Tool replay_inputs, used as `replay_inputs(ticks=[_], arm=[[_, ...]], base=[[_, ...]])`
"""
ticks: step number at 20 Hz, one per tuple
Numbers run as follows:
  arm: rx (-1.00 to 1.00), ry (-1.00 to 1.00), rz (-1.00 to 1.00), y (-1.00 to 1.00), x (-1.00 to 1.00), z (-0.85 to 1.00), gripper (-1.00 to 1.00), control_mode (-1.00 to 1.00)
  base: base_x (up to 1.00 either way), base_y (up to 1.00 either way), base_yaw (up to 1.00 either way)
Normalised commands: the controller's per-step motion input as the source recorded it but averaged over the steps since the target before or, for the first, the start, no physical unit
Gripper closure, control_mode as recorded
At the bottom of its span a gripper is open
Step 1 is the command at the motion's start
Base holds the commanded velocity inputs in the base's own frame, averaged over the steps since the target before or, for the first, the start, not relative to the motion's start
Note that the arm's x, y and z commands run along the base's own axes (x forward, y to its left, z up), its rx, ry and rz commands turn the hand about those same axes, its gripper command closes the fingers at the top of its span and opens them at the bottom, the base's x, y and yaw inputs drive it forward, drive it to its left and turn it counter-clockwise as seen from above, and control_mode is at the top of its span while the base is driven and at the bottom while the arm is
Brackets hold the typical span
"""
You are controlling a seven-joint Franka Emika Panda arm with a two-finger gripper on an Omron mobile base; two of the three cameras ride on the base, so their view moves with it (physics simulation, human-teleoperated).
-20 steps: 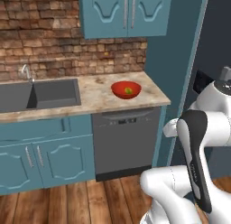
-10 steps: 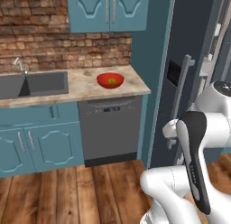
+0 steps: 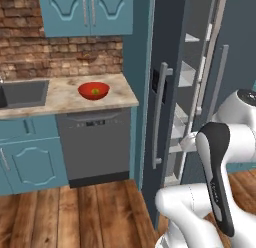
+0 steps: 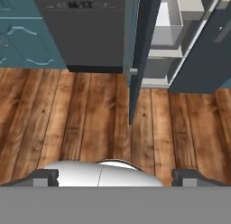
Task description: Take the steak, mango, and lime from the freezer and place them in the bowl on the counter.
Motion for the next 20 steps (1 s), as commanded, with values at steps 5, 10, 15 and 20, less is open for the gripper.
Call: replay_inputs(ticks=[5,10,15,20], arm=[[0.0,0.0,0.0,0.0,0.0,0.0,-1.0,1.0],[0.0,0.0,0.0,0.0,0.0,0.0,-1.0,1.0],[0.0,0.0,0.0,0.0,0.0,0.0,-1.0,1.0],[0.0,0.0,0.0,0.0,0.0,0.0,-1.0,1.0]], base=[[0.15,-0.59,0.0],[0.36,-0.3,0.0],[0.78,-0.22,0.0],[0.51,-0.56,0.03]])
